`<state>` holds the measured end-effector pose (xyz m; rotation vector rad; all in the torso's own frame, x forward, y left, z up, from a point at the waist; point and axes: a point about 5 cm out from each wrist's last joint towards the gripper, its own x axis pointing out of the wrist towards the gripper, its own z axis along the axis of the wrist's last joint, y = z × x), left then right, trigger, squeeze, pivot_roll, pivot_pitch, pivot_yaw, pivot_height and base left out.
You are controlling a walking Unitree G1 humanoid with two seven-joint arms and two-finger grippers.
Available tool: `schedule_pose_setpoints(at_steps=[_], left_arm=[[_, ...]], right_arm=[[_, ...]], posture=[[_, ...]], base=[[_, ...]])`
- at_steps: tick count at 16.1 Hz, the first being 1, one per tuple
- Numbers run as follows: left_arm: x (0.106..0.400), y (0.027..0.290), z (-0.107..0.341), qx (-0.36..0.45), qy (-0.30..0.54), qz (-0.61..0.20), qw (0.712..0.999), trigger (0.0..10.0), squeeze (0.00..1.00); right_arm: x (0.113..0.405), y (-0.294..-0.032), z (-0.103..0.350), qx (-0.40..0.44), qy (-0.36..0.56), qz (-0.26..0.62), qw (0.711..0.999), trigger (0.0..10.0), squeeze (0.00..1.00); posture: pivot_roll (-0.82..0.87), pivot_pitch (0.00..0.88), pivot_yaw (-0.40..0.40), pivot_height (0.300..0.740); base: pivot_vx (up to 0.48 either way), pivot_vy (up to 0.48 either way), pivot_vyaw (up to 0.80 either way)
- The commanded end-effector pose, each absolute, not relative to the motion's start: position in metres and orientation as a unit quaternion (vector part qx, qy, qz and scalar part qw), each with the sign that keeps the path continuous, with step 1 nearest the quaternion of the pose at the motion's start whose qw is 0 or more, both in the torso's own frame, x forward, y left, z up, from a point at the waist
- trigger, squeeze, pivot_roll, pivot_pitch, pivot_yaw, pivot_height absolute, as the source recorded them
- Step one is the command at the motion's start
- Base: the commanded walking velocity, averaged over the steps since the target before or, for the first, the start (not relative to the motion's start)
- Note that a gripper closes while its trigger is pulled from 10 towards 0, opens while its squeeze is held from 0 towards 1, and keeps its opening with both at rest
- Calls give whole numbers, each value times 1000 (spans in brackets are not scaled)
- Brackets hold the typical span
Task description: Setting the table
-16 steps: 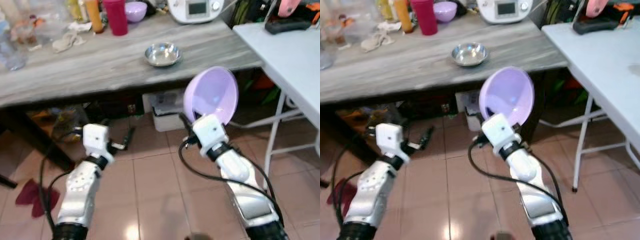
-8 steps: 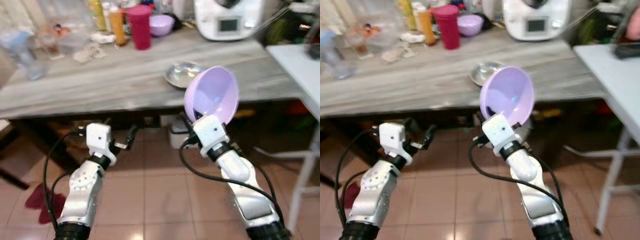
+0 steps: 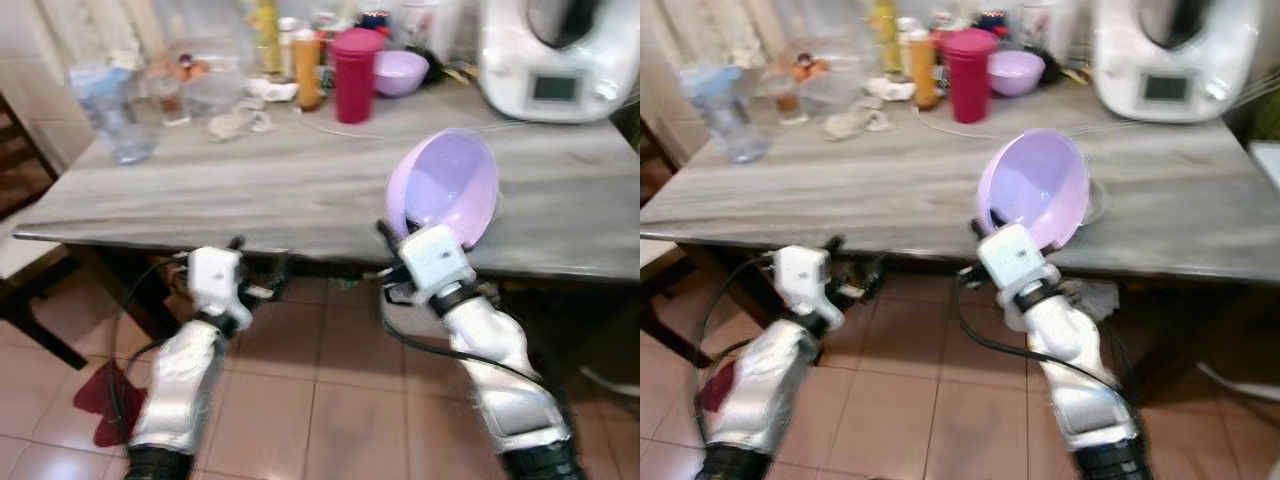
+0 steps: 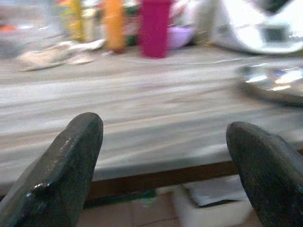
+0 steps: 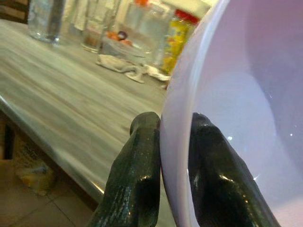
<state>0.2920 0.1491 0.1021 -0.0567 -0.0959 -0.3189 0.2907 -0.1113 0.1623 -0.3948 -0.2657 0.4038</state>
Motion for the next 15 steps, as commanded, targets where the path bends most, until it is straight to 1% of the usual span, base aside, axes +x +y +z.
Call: schedule_pose_setpoints(at_steps=[1,4,7,9,13,15], left_arm=[[292,152,108,-20,-62,-150,987,10000,0],[285,169,103,-6,-55,-118,992,10000,0],[276,181,104,-8,-60,-84,995,10000,0],[271,182,104,-11,-60,-78,995,10000,0],[265,177,101,-19,-54,-91,994,10000,0],[265,173,102,-22,-56,-96,994,10000,0]], right_arm=[[290,-132,169,-185,-133,145,963,10000,0],[283,-163,164,-141,-112,52,982,10000,0],[274,-191,166,-127,-104,-24,986,10000,0],[272,-195,167,-128,-100,-33,986,10000,0],[273,-194,169,-140,-100,-26,985,10000,0],[275,-193,171,-139,-101,-27,985,10000,0]], posture=[[-174,103,58,740],[-175,106,60,740],[-180,109,62,740],[-181,112,60,740],[-178,112,51,740],[-177,110,47,740]], base=[[345,0,0],[284,0,0],[0,0,0],[0,0,0],[0,0,0],[272,0,0]])
